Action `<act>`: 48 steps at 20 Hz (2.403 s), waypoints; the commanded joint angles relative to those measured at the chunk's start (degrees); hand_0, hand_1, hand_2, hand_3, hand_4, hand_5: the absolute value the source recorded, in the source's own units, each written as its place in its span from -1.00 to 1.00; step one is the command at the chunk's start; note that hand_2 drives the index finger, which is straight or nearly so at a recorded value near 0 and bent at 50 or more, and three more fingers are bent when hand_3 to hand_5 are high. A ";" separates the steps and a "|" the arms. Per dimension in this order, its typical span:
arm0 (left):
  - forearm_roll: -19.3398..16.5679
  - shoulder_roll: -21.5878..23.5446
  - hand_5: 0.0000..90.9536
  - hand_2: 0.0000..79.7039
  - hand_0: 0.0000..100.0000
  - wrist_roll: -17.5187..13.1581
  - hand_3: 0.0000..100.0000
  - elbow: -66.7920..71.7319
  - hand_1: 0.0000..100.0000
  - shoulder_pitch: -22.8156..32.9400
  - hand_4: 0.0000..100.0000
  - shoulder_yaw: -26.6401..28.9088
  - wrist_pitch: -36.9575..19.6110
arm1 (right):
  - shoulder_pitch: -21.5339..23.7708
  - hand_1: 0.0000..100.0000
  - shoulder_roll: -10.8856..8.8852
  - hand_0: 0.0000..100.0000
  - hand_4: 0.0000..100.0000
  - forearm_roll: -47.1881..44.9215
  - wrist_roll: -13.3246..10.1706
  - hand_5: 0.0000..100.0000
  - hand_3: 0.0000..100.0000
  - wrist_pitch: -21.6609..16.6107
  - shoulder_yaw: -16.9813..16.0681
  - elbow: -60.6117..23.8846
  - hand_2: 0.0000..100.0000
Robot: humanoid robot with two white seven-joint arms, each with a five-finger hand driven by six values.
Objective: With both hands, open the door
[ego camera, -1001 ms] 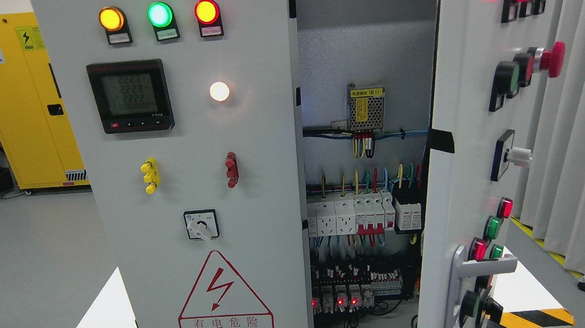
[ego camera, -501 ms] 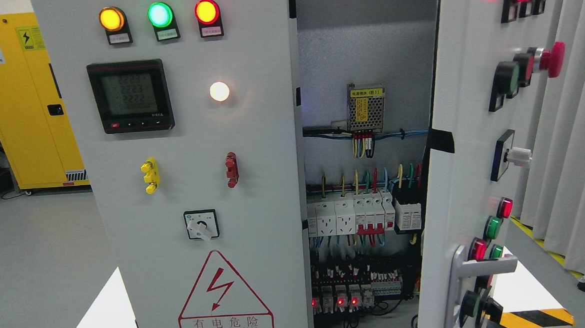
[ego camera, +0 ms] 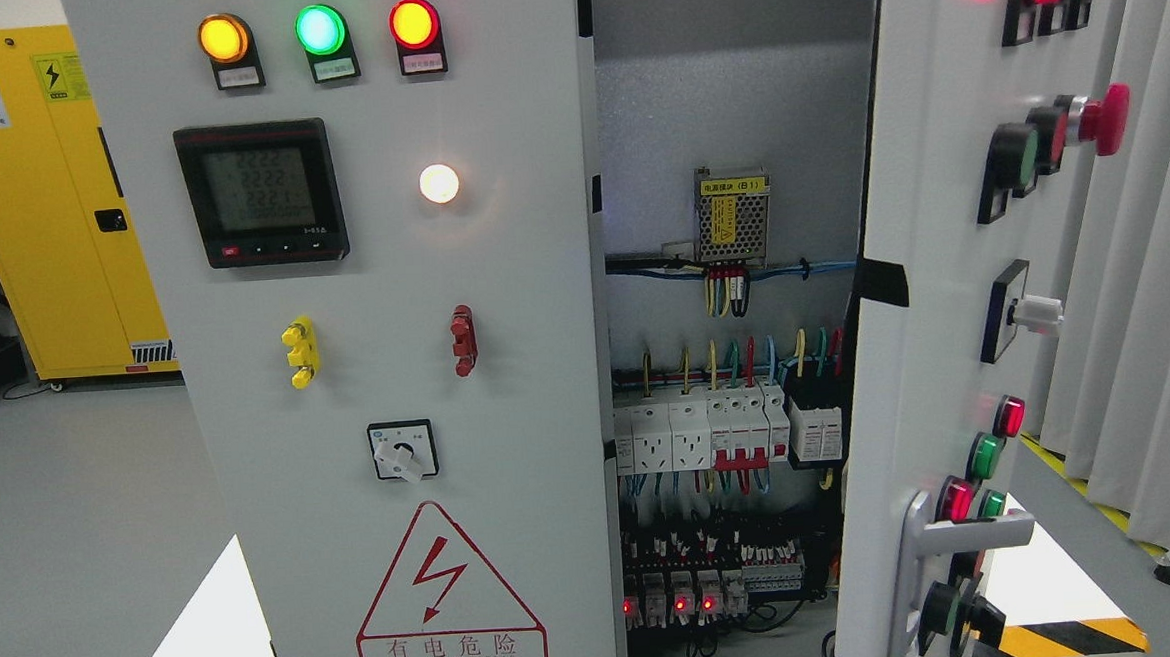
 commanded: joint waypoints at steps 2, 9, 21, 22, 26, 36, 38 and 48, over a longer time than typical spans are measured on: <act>0.76 3.31 -1.00 -1.00 -0.27 -2.83 -0.71 -44.12 -0.75 12.13 -1.00 10.75 0.19 | 0.04 -0.87 -0.03 -0.57 -1.00 -0.01 0.01 -1.00 -1.00 0.02 -0.16 0.00 -1.00; 4.46 2.79 -1.00 -0.88 -0.44 -18.28 -0.58 -69.81 -0.75 17.69 -0.84 16.54 0.45 | 0.04 -0.87 -0.03 -0.57 -1.00 -0.01 0.01 -1.00 -1.00 0.02 -0.07 0.00 -1.00; 10.16 5.67 -1.00 -0.68 -0.76 -38.61 -0.38 -89.08 -0.83 16.46 -0.59 20.69 1.50 | 0.04 -0.87 -0.03 -0.57 -1.00 -0.01 0.01 -1.00 -1.00 0.02 -0.07 0.00 -1.00; 11.48 7.16 -1.00 -0.67 -0.78 -38.96 -0.38 -89.96 -0.83 15.59 -0.58 20.77 2.47 | 0.04 -0.87 -0.03 -0.57 -1.00 -0.01 0.01 -1.00 -1.00 0.02 -0.16 0.00 -1.00; 18.24 14.98 -1.00 -0.66 -0.83 -39.23 -0.37 -91.11 -0.82 11.11 -0.57 20.69 6.69 | 0.04 -0.87 -0.03 -0.57 -1.00 -0.01 0.01 -1.00 -1.00 0.02 -0.16 0.00 -1.00; 30.46 24.58 -1.00 -0.74 -0.91 -39.23 -0.42 -93.04 -0.83 -0.84 -0.62 18.84 17.31 | 0.04 -0.87 -0.03 -0.57 -1.00 -0.01 0.01 -1.00 -1.00 0.02 -0.16 0.00 -1.00; 33.10 26.77 -1.00 -0.73 -0.92 -39.14 -0.41 -93.04 -0.82 -5.14 -0.62 17.97 21.70 | 0.04 -0.87 -0.03 -0.57 -1.00 -0.01 0.01 -1.00 -1.00 0.02 -0.16 0.00 -1.00; 36.36 26.18 -1.00 -0.77 -0.93 -38.97 -0.45 -92.87 -0.81 -24.13 -0.70 9.18 33.48 | 0.04 -0.87 -0.03 -0.57 -1.00 -0.01 0.01 -1.00 -1.00 0.02 -0.16 0.00 -1.00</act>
